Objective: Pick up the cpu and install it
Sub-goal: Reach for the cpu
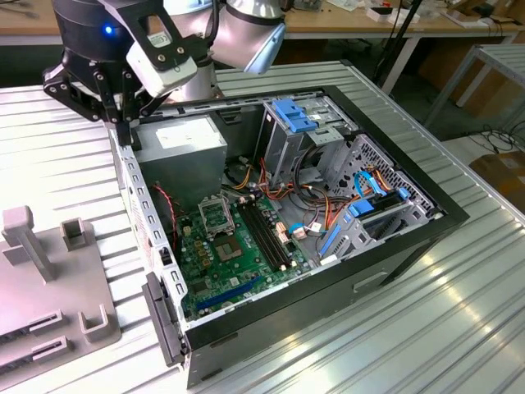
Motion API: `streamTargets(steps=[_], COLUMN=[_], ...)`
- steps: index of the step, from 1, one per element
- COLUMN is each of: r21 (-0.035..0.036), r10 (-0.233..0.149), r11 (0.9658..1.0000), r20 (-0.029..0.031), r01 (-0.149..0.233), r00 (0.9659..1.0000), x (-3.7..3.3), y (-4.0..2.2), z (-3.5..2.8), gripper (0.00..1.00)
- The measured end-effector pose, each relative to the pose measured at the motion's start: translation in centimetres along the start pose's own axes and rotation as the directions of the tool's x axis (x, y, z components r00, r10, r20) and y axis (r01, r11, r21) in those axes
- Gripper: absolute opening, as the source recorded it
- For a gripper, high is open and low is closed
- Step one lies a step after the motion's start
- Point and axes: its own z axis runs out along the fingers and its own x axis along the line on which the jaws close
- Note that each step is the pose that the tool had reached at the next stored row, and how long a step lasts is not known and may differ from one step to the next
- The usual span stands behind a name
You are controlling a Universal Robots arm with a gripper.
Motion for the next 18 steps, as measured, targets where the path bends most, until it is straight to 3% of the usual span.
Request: streamTargets(steps=[18], r21=[0.0], r10=[0.0], r11=[1.0], r20=[-0.0001], r01=[0.0], r00=[1.0], x=[1.78], y=[-0.14], z=[0.09], gripper=[0.11])
